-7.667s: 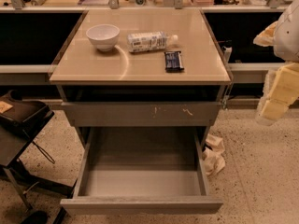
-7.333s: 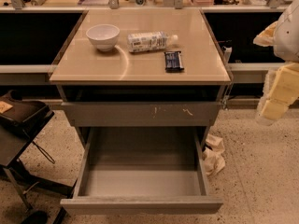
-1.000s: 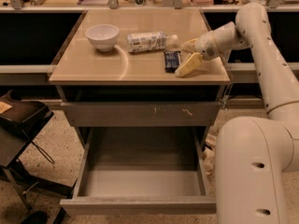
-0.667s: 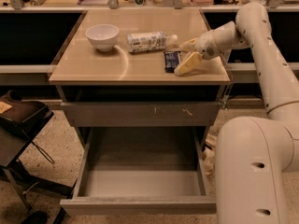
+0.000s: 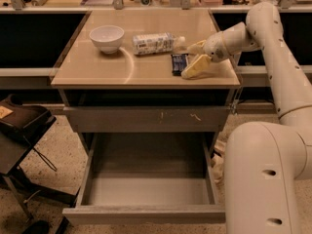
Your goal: Place rxbar blueberry into middle drawer
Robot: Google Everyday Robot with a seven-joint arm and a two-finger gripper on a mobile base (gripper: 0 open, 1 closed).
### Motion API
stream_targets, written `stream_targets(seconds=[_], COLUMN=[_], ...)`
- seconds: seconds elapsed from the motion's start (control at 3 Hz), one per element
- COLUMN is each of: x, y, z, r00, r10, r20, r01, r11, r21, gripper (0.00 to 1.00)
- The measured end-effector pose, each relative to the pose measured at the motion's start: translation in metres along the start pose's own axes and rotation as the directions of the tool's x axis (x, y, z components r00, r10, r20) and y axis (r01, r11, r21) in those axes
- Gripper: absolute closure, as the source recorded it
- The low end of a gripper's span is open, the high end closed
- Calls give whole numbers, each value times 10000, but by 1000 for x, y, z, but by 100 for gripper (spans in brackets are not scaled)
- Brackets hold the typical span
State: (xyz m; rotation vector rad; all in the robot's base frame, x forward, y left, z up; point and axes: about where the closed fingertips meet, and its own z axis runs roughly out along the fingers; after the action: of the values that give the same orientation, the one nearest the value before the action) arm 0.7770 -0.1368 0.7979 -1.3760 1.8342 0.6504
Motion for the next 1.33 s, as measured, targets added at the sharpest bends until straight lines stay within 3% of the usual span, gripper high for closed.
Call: stream_targets(seconds=[0.33,0.67,1.0,1.33], x=[-6,-29,-65,-102], y=[0,-6,-2,25], z=[-5,-32,-94,-182], r00=[10000,9980,9907,9843], r10=[0,-586,-1262,-1681], r20=[0,-219,-502,-531], r01=[0,604,1351,1735], r11=[10000,9942,9546,8703], r21=[1,891,2653,4609], gripper=[100,100,100,100])
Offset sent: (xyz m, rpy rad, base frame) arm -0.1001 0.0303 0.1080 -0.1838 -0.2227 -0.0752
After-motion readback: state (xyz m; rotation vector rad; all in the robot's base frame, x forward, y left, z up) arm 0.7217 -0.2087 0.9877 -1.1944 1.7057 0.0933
